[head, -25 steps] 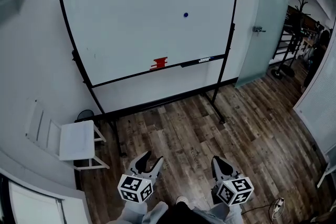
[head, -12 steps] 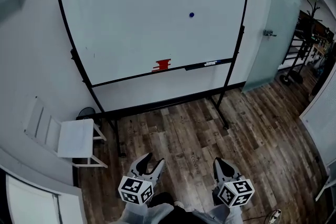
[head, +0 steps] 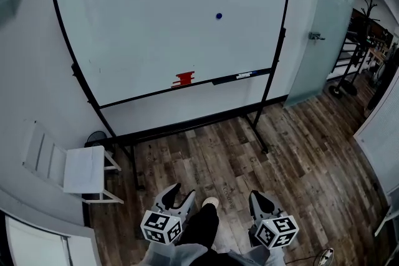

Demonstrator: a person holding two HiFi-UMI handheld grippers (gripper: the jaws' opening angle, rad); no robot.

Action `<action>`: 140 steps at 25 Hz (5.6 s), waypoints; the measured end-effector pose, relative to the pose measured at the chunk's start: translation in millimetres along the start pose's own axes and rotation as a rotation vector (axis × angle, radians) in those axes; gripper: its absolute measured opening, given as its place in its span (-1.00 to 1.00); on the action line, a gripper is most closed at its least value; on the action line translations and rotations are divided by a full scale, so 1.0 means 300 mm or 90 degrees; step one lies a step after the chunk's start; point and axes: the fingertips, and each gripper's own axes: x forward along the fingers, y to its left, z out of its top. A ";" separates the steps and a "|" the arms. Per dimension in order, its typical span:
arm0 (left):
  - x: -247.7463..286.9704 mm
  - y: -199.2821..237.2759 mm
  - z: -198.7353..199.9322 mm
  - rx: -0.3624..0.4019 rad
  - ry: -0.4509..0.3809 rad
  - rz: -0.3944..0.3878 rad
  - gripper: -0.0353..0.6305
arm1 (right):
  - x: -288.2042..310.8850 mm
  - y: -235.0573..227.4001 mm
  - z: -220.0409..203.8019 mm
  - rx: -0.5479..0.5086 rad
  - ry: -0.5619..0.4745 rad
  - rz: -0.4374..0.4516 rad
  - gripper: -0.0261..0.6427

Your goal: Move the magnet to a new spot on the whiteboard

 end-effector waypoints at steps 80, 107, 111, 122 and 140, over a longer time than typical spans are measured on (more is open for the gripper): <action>1.350 0.493 0.373 0.012 0.028 -0.060 -0.28 | 1.133 -0.717 0.462 0.019 0.018 -0.048 -0.84; 1.781 0.552 1.181 0.256 -0.191 0.138 -0.28 | 1.558 -0.841 1.229 -0.201 -0.145 0.147 -0.84; 1.795 0.555 1.281 0.277 -0.221 0.167 -0.28 | 1.579 -0.830 1.352 -0.222 -0.187 0.149 -0.84; 1.809 0.549 1.489 0.332 -0.290 0.251 -0.29 | 1.662 -0.839 1.458 -0.202 -0.205 0.169 -0.84; 1.859 0.578 1.517 0.365 -0.323 0.356 -0.55 | 1.715 -0.934 1.461 -0.182 -0.205 0.155 -0.84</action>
